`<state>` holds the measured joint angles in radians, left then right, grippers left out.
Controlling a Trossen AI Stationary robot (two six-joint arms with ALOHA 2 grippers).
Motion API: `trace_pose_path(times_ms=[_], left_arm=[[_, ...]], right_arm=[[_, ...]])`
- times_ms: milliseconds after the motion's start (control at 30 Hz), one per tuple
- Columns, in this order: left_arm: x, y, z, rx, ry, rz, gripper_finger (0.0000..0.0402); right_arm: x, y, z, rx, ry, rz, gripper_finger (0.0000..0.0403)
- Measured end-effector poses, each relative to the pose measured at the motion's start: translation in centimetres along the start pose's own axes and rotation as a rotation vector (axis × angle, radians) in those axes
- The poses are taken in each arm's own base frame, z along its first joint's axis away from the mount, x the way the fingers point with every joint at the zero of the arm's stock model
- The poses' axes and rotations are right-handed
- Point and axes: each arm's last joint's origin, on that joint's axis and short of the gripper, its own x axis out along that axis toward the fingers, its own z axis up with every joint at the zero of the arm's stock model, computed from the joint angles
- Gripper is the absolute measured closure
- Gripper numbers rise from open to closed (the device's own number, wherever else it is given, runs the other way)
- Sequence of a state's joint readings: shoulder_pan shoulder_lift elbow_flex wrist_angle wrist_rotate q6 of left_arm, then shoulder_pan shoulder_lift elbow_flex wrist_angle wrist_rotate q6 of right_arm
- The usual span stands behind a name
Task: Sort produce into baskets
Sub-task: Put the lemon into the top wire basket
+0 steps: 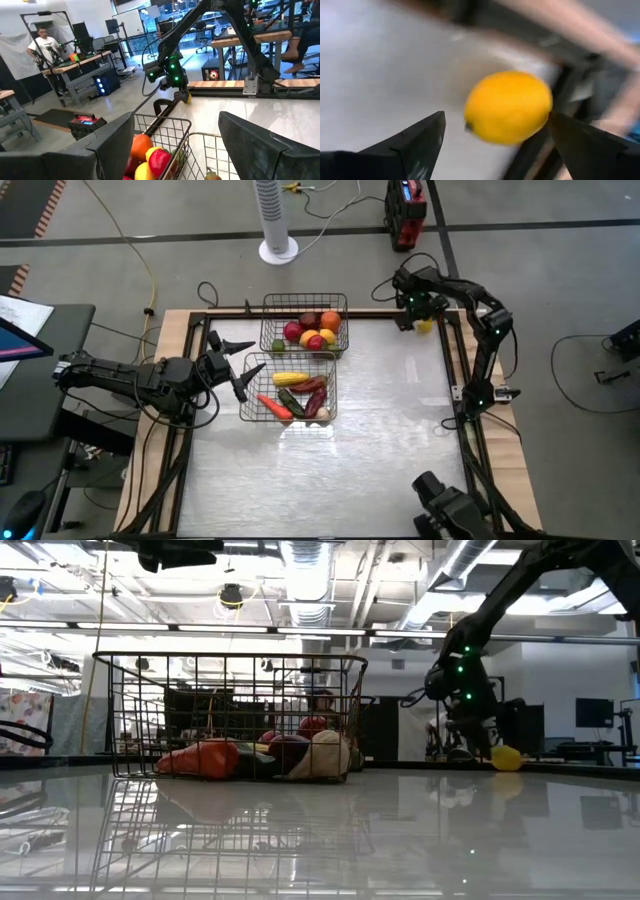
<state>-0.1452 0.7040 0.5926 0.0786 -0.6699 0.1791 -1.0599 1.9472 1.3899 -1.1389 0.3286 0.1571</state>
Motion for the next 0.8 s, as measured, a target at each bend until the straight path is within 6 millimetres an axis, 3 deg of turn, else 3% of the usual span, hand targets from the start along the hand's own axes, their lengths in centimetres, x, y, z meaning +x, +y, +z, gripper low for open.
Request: trace_pose_path(times_ms=[133, 267, 400, 500, 600, 800], left_arm=[[0.0, 0.0, 0.0, -0.002, -0.002, 0.0, 0.0123], [0.0, 0.0, 0.0, -0.006, -0.002, 0.0, 0.0123], [0.0, 0.0, 0.0, -0.009, -0.001, 0.0, 0.0123], [0.0, 0.0, 0.0, -0.021, -0.001, -0.007, 0.0123], [0.0, -0.1, 0.0, -0.03, -0.003, -0.018, 0.0123], [0.0, -0.1, -0.1, -0.026, 0.008, -0.02, 0.0123]], right_arm=[[-1.3, 2.2, -1.3, -0.052, 0.054, 0.122, 0.0024], [-3.8, 5.7, -3.5, -0.17, 0.054, 0.167, 0.0024], [-6.7, 8.7, -5.9, -0.294, -0.051, 0.121, 0.0024], [-8.0, 9.5, -7.1, -0.337, -0.113, 0.076, 0.0024], [-8.0, 9.5, -7.3, -0.278, -0.123, 0.081, 0.0024], [-5.7, 10.0, -7.2, -0.217, -0.157, 0.063, 0.0024]])
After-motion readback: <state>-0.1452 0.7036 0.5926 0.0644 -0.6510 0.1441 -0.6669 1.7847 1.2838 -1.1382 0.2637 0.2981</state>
